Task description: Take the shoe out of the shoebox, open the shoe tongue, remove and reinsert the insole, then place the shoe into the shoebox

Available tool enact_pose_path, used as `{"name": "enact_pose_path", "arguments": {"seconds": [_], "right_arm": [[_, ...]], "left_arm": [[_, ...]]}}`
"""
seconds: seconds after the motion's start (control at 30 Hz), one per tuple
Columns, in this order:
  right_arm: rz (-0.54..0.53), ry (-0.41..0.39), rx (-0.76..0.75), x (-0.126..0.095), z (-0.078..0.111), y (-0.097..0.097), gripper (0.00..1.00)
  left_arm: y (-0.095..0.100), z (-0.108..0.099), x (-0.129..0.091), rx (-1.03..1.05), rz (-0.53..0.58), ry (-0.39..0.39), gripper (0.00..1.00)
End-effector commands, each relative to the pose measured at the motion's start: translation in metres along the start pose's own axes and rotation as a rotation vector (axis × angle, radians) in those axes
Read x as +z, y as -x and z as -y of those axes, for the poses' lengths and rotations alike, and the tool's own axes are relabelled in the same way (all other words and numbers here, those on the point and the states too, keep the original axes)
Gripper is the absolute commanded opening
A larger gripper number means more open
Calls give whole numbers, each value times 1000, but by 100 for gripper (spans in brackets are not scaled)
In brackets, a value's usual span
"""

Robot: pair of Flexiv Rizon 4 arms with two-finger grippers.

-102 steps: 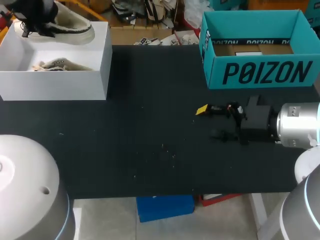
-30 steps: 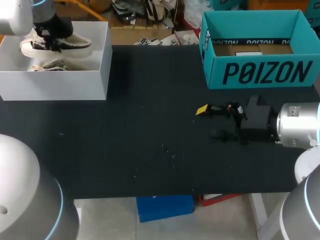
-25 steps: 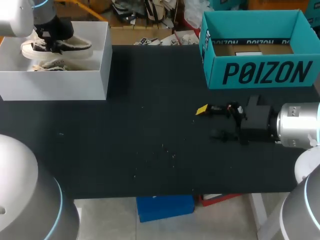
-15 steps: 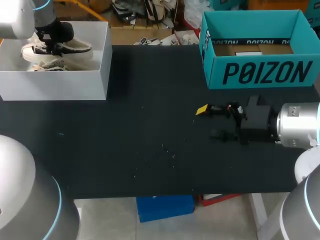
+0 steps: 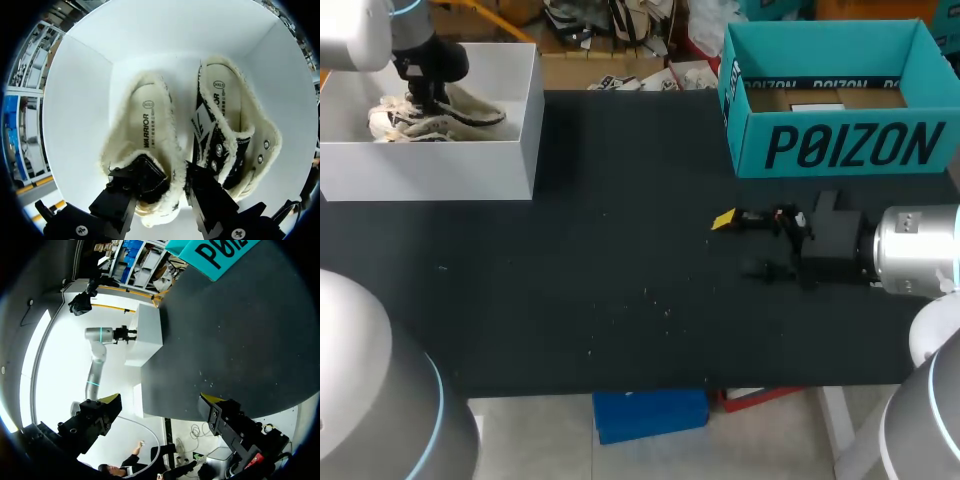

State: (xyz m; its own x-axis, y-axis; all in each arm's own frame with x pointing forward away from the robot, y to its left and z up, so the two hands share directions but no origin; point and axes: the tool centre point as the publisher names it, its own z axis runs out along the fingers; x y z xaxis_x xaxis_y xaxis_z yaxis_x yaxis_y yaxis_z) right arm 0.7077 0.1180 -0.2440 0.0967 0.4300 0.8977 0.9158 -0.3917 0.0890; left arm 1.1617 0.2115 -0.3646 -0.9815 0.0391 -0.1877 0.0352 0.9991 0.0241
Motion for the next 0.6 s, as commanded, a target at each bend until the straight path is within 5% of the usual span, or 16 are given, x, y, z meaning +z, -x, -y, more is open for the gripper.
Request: {"name": "enact_pose_path", "arguments": {"seconds": [0.03,0.6], "right_arm": [[2,1,0,1,0,-1,100],[2,1,0,1,0,-1,100]], "left_arm": [[0,2,-16,8,-25,1,40],[-25,16,-90,-20,-56,15,44]]}}
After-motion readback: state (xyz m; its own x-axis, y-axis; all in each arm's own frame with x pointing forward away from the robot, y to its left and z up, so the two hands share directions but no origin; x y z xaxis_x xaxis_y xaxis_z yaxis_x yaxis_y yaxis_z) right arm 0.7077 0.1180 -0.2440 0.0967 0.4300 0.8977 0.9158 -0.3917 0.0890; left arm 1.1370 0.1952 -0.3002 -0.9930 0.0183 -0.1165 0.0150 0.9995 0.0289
